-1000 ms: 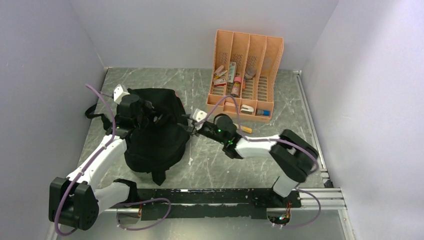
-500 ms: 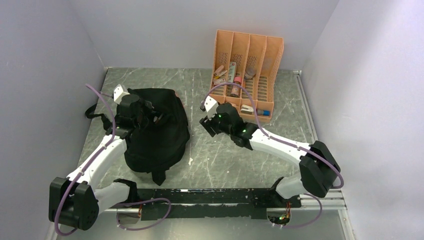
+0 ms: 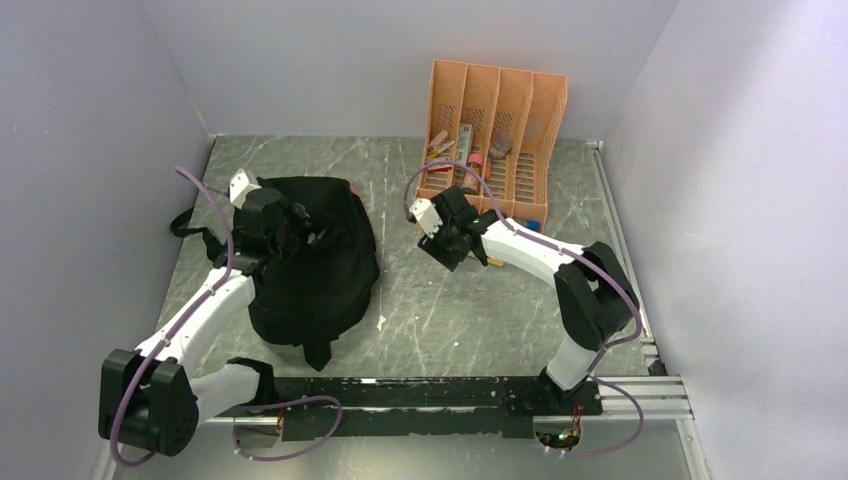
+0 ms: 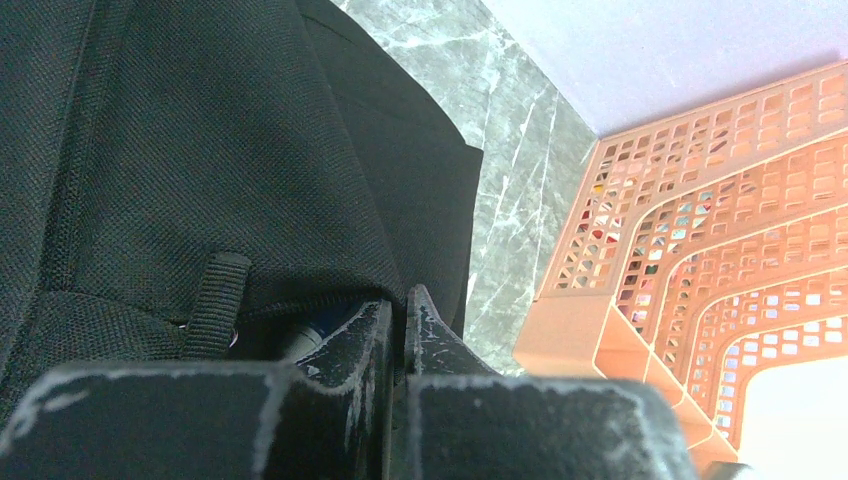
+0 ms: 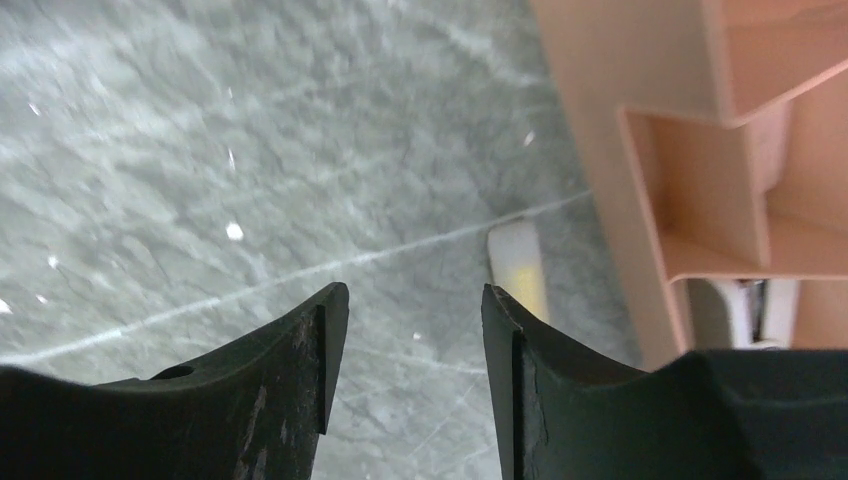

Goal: Pack the student bag
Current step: Pick up the stationery from the center of the board.

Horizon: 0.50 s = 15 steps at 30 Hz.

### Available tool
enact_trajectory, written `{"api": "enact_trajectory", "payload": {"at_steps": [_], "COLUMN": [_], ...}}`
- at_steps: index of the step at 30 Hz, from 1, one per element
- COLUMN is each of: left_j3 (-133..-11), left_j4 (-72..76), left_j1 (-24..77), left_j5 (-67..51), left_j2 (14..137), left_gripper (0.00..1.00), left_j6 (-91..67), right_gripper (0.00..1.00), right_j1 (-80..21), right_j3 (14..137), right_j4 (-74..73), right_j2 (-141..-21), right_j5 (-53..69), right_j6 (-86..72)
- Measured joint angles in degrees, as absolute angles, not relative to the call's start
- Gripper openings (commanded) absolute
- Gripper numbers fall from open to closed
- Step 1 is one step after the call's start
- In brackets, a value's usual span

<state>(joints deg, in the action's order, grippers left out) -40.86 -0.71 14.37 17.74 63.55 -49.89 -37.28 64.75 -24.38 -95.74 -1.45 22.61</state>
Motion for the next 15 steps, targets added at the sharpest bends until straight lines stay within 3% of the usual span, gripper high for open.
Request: {"api": "enact_trajectory", "payload": {"at_steps": [15], "left_j3": [-40.9], "left_j4": [-0.7], "left_j1": [14.8], "left_j5": [17.8], "left_j2": [64.2], "left_gripper": [0.05], "left_j6": [-49.8], "right_gripper": [0.53], "right_j1": [-32.4], "right_j3": [63.5], "right_j4": [-29.1], "right_j2": [-98.0], "right_j5": [-3.3], "right_j6": [28.6]}}
